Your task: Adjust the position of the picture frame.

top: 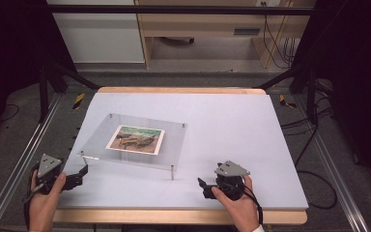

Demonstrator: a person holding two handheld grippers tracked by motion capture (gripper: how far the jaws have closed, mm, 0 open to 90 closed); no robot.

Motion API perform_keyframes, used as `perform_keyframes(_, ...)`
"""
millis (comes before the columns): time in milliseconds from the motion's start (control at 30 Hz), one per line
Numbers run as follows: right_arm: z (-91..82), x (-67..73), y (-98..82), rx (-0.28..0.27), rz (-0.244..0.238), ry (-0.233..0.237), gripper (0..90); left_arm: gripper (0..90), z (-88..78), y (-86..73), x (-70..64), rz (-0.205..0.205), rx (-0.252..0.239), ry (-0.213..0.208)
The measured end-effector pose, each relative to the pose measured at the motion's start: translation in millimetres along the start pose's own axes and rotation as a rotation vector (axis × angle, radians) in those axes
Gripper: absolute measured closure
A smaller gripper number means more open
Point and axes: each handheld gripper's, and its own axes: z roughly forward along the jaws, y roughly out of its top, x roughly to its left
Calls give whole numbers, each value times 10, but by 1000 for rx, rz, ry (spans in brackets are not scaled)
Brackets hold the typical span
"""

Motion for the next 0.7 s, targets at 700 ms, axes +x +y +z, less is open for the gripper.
perform_keyframes(700, 146, 345, -39, -87, -30, 113, 333, 43, -4, -46, 87, 1, -39, 50)
